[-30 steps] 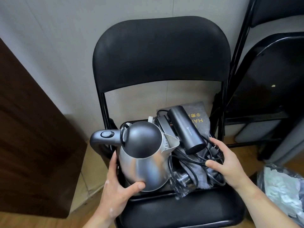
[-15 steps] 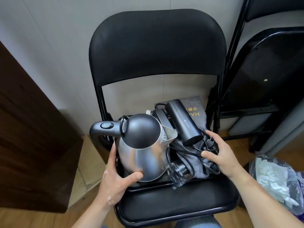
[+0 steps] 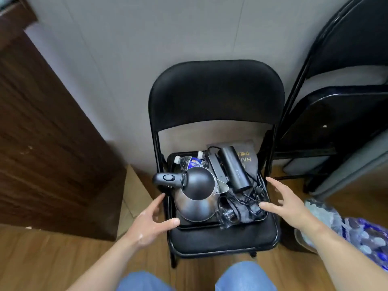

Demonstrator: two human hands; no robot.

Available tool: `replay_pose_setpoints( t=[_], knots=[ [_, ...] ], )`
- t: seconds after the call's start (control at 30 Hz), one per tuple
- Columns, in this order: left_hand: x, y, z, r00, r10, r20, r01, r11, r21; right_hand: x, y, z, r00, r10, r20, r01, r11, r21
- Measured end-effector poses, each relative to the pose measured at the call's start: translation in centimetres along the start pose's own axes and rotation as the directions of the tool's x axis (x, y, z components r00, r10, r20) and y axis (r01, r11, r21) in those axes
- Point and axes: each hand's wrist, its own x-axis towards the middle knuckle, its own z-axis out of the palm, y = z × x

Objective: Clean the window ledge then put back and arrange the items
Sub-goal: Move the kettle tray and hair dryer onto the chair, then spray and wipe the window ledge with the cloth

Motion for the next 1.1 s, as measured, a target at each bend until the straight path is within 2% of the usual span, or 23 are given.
replay_pose_setpoints(
  t=[0.1, 0.17, 0.37, 0.5, 0.67, 0.8, 1.1],
  knots=[
    [-5.1, 3.9, -2.4, 0.991, -0.135, -0.024, 0.136, 0.990, 0.043, -3.5, -5.0, -2.6, 0.999, -0.012, 0.032, 0.015, 0.995, -0.095],
    [-9.0, 7.7, -4.0, 0.983, -0.178, -0.049, 0.182, 0.978, 0.103, -5.7, -9.1, -4.4, 0.996, -0.046, 0.076, 0.058, 0.983, -0.172],
    [-22.0, 19.6, -9.6, 0.983, -0.171, -0.063, 0.180, 0.858, 0.482, -12.2, -22.6, -9.7, 0.968, -0.155, 0.199, 0.223, 0.895, -0.386],
    [-29.0, 24.2, -13.0, 0.985, -0.103, -0.138, 0.166, 0.786, 0.595, -15.2, -30.3, -10.8, 0.929, -0.223, 0.296, 0.337, 0.841, -0.424],
    [-35.5, 23.9, -18.2, 0.947, 0.010, -0.321, 0.168, 0.838, 0.520, -19.0, -37.5, -6.6, 0.936, -0.279, 0.213, 0.339, 0.876, -0.342],
    [-39.7, 21.4, -23.9, 0.903, 0.036, -0.429, 0.170, 0.887, 0.430, -21.9, -43.3, -0.6, 0.929, -0.325, 0.177, 0.362, 0.900, -0.244],
    [-43.1, 14.3, -38.4, 0.902, 0.057, -0.428, 0.103, 0.934, 0.342, -26.2, -58.5, 12.7, 0.860, -0.472, 0.195, 0.508, 0.831, -0.228]
  ],
)
